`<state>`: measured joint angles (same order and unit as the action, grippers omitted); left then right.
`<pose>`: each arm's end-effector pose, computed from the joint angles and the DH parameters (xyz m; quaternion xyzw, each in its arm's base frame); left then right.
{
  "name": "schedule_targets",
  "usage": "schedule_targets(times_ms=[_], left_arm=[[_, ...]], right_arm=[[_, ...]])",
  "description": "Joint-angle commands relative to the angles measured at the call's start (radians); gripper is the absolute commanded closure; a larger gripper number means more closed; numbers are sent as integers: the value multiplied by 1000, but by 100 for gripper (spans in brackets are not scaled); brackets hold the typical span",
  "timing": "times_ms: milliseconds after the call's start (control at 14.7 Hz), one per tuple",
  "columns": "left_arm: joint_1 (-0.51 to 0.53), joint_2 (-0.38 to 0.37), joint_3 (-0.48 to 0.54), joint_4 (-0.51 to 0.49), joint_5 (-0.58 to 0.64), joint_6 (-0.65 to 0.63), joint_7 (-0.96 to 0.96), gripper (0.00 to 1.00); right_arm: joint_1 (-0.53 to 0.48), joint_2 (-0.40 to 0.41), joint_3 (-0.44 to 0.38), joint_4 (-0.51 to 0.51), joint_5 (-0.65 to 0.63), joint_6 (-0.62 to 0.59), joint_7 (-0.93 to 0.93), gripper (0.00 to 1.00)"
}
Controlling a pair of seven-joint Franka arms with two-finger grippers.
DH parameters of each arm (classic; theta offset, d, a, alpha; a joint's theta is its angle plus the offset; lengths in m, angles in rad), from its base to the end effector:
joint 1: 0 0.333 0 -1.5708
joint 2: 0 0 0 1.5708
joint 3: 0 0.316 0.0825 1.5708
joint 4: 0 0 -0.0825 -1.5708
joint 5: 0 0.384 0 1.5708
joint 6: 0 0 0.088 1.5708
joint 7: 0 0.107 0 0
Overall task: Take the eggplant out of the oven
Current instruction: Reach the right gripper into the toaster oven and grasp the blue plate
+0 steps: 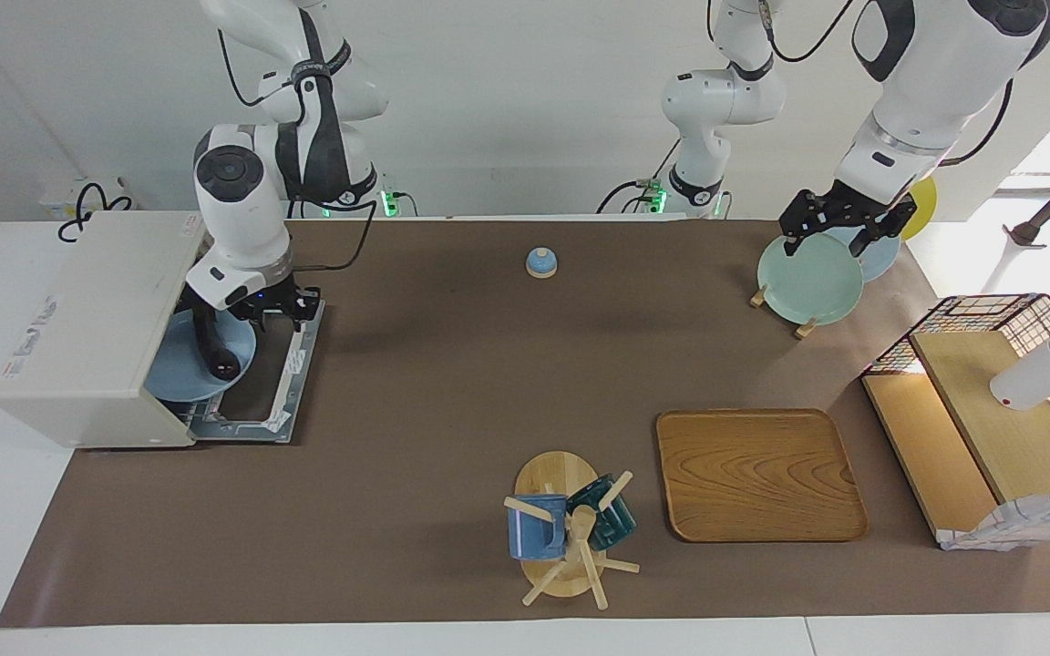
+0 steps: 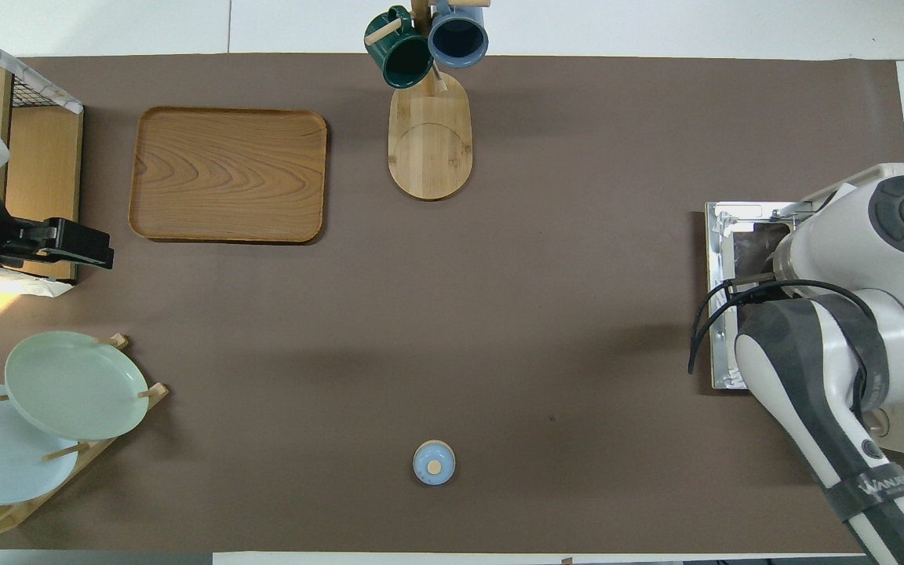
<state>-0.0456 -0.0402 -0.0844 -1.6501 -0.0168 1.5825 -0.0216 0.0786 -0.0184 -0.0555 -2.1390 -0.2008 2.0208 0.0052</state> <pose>0.5368 -0.0729 0.6100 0.9984 -0.0539 -0.0142 0.0056 0.5248 0.0005 0.4059 0.9933 0.0570 -0.0484 0.0881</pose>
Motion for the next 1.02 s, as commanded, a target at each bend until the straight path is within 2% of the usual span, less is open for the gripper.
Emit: schedule_targets(times_ms=[0, 273, 545, 614, 750, 955], left_arm=[[-16, -6, -5, -8, 8, 45, -3, 0], [-33, -13, -8, -22, -14, 40, 0, 0], [-45, -17, -8, -36, -23, 44, 0, 0], [-45, -17, -8, -36, -35, 44, 0, 0], [-45, -18, -8, -39, -37, 44, 0, 0], [-45, -18, -8, -45, -37, 44, 0, 0]], right_arm=[[-54, -11, 5, -57, -12, 82, -99, 48], [-91, -26, 5, -117, -12, 176, -227, 48], [-117, -22, 5, -144, -9, 187, -223, 49], [-117, -22, 5, -144, -9, 191, -228, 56], [-115, -22, 5, -144, -11, 190, -237, 99], [-105, -22, 5, -141, -14, 173, -238, 100]])
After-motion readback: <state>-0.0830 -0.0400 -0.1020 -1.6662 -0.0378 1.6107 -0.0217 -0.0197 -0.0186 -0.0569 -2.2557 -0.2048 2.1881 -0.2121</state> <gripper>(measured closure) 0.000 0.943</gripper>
